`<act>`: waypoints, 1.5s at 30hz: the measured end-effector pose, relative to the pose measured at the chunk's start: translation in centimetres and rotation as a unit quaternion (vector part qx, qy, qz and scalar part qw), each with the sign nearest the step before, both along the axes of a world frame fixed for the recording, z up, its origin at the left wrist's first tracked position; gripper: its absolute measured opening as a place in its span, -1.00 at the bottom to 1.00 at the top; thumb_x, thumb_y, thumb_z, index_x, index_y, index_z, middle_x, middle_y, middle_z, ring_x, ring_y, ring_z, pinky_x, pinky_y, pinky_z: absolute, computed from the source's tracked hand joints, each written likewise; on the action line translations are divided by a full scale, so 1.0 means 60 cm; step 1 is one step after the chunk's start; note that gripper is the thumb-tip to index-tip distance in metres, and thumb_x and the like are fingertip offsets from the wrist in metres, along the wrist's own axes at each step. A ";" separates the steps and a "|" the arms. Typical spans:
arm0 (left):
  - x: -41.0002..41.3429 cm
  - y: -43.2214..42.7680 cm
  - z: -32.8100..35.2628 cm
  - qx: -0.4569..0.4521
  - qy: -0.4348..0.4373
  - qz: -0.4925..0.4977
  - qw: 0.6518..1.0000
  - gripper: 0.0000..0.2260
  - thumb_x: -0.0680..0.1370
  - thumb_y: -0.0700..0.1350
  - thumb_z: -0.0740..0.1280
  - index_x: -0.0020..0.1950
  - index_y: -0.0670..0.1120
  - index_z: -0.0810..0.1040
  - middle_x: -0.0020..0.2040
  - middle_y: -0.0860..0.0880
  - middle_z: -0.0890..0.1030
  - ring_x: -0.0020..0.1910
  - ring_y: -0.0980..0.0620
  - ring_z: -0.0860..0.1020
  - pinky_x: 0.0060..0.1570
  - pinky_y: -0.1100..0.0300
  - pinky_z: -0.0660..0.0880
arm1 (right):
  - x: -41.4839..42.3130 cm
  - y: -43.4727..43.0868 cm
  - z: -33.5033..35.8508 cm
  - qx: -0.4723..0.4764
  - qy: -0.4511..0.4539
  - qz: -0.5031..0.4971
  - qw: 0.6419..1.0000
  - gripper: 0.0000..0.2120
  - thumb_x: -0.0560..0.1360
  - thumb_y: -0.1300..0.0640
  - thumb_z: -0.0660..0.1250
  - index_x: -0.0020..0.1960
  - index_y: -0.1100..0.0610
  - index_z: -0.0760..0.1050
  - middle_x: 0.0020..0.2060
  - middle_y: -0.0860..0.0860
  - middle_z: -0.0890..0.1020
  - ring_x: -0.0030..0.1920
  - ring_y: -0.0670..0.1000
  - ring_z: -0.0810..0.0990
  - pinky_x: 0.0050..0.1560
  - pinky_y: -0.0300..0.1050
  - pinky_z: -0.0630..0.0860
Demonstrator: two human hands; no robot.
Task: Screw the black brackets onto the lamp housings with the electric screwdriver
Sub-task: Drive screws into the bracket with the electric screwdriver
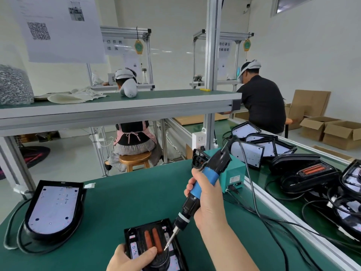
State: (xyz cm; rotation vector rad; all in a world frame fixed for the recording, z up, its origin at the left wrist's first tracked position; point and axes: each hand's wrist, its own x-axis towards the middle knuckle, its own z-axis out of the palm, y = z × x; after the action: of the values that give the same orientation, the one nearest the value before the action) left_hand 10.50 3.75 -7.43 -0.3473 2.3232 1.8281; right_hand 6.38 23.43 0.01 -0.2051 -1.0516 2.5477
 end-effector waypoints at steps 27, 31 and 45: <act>0.028 -0.002 -0.019 0.082 -0.002 0.033 0.996 -0.59 0.33 -0.09 0.63 0.09 -0.06 0.55 -0.13 0.04 0.74 -0.15 0.05 0.71 -0.17 0.16 0.53 | 0.074 -0.039 -0.009 0.238 0.079 0.013 0.968 -0.84 0.38 0.11 0.50 -0.13 -0.05 0.55 -0.41 0.03 0.53 -0.45 0.03 0.49 -0.36 -0.18 0.50; 0.030 -0.001 -0.017 0.077 0.001 0.035 0.996 -0.60 0.33 -0.08 0.63 0.08 -0.06 0.56 -0.14 0.04 0.74 -0.18 0.07 0.70 -0.22 0.20 0.50 | 0.080 -0.045 -0.016 0.246 0.079 0.023 0.966 -0.84 0.37 0.09 0.50 -0.11 -0.03 0.55 -0.40 0.03 0.53 -0.43 0.03 0.50 -0.34 -0.19 0.51; 0.029 -0.003 -0.016 0.065 -0.010 0.033 0.997 -0.58 0.33 -0.08 0.64 0.09 -0.06 0.55 -0.11 0.00 0.74 -0.13 -0.01 0.71 -0.13 0.09 0.56 | 0.076 -0.052 -0.032 0.267 0.077 0.036 0.960 -0.79 0.33 0.00 0.51 -0.07 -0.07 0.57 -0.39 0.04 0.53 -0.41 0.02 0.52 -0.30 -0.19 0.52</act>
State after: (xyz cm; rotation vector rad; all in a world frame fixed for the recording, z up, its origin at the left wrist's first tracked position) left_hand 12.23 3.59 -8.40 -0.4260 2.1905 1.9863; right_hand 10.94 20.31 -1.91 0.1769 -1.6487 2.1917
